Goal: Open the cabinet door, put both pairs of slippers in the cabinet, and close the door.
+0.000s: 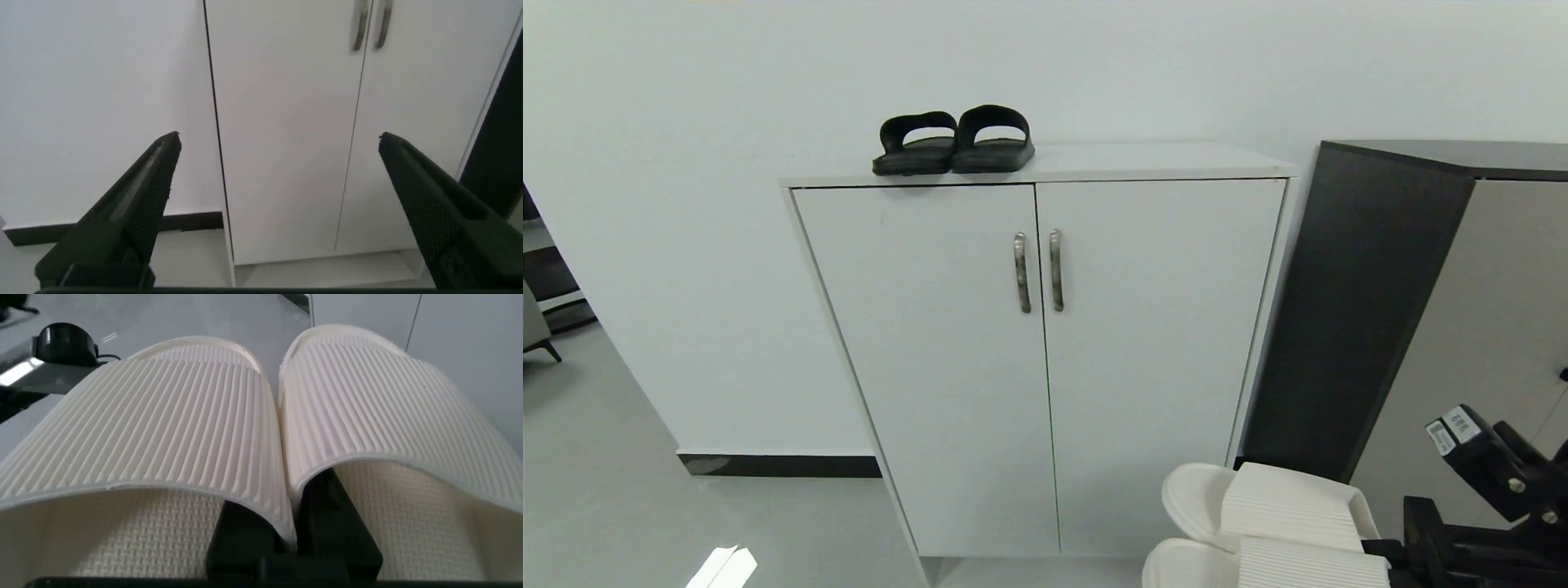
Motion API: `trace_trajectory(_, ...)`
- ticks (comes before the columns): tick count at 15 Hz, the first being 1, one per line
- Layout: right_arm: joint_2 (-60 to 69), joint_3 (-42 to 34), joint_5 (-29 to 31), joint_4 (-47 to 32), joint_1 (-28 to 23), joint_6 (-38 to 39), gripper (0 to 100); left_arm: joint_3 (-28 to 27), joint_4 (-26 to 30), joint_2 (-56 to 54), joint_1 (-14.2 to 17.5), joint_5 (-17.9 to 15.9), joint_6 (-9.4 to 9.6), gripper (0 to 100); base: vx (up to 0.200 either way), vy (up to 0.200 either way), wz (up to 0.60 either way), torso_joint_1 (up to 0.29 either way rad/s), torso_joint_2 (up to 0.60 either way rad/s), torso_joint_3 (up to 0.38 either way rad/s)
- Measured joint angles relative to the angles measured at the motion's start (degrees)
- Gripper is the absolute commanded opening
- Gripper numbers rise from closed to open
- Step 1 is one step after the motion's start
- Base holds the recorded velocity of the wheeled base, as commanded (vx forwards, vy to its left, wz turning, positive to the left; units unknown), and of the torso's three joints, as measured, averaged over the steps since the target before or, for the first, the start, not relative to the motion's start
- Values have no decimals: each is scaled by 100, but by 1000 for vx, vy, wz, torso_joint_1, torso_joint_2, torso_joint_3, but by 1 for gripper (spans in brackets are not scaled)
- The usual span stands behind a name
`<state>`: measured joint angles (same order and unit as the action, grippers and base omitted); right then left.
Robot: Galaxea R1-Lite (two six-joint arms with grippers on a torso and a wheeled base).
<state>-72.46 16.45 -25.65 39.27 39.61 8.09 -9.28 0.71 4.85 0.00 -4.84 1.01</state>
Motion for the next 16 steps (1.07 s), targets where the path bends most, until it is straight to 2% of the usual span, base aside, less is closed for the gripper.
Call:
trace_trajectory(2,5,-7,0,11,5,0,0,-317,-163,730,-2,-471,5,100,0,0,0,-27,119,66)
trace_trajectory(6,2,-18,0,12,-26,0,0,-847,-1069,2549,-60,-1965,38,100,0,0,0,0,0,0)
trace_trajectory(8,-9,-18,1,12,-34,0,0,-1370,-1285,3458,-276,-2332,-6,100,0,0,0,0,0,0)
trace_trajectory(10,-17,-18,1,9,-37,0,0,-2046,-1373,4263,-840,-2464,-190,100,0,0,0,0,0,0)
trace_trajectory(13,-20,-18,0,9,-33,-5,0,-2909,-1488,5391,-1824,-2534,-577,100,0,0,0,0,0,0)
trace_trajectory(15,-20,-20,1,9,-33,-9,0,-3298,-1904,6092,-2243,-2543,-974,100,0,0,0,0,0,0)
trace_trajectory(16,-20,-20,1,9,-34,-9,0,-3474,-2236,6450,-2395,-2545,-1278,100,0,0,0,0,0,0)
